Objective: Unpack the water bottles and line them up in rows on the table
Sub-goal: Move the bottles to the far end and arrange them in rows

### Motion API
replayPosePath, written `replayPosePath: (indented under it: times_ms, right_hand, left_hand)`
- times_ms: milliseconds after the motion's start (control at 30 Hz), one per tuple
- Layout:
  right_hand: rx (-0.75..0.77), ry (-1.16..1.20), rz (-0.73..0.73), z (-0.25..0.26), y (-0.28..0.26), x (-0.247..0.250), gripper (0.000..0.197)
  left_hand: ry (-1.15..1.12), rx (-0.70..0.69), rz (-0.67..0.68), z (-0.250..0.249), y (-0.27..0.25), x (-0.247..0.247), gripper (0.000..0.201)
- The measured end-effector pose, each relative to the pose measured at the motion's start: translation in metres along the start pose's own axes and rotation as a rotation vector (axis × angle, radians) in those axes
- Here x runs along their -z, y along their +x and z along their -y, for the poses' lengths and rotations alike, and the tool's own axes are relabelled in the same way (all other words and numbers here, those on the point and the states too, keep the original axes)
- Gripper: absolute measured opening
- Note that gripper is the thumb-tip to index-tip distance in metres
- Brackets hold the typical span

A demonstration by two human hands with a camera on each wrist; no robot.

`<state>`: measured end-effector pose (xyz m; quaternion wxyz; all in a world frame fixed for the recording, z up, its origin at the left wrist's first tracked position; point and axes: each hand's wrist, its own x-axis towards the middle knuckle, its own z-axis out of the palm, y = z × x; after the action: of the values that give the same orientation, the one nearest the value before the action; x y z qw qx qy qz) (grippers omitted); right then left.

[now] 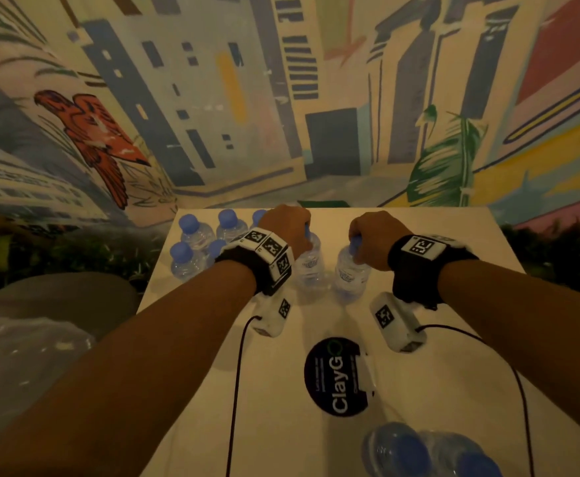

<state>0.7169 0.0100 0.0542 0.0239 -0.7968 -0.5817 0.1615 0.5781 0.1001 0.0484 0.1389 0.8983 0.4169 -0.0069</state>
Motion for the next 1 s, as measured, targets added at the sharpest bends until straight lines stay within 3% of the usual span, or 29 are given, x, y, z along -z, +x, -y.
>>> replayPosePath:
  times_ms: [767,1000]
  right_hand:
    - [0.123,0.009,-0.105,0.015,0.051,-0.011,0.026]
    - [0.142,0.018,-0.075,0.018,0.057,-0.008,0.027]
  left_hand:
    - [0.137,0.011,-0.003,0.007,0.034,0.001,0.022]
    - [0.149,0.01,-0.001,0.005,0.035,-0.001,0.022]
